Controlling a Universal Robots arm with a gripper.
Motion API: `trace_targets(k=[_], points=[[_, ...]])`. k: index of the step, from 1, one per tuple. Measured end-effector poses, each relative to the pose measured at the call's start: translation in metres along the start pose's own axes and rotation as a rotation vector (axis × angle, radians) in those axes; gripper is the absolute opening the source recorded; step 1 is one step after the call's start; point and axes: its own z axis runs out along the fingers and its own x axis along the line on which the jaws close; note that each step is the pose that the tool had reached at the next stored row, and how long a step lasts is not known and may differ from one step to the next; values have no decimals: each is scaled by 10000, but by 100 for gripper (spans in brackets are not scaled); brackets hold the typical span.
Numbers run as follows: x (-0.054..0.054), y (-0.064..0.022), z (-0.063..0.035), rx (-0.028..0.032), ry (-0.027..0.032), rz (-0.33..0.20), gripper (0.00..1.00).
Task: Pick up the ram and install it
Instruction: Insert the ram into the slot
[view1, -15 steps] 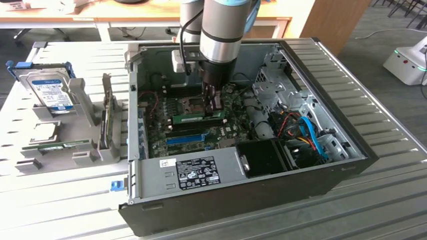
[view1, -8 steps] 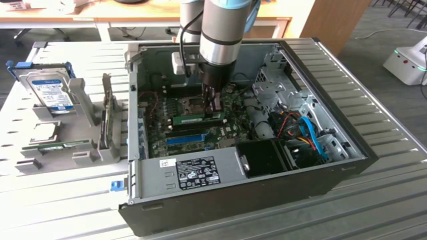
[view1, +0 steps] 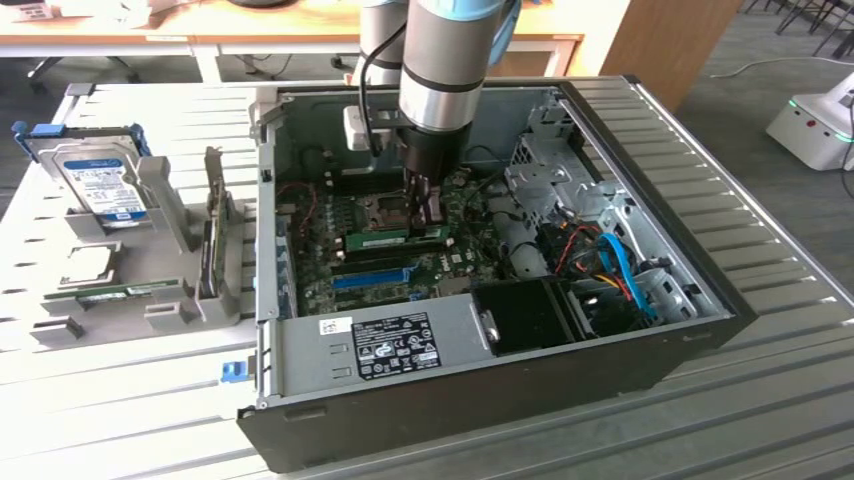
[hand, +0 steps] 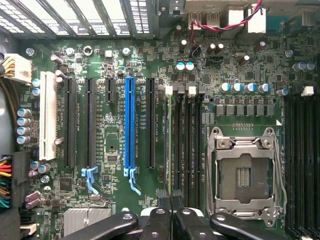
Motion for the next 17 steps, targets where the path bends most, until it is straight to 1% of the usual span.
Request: trace_targets(k=[10, 17], points=[[0, 6, 1, 1, -1, 0, 12], [1, 6, 28, 0, 0, 0, 12]])
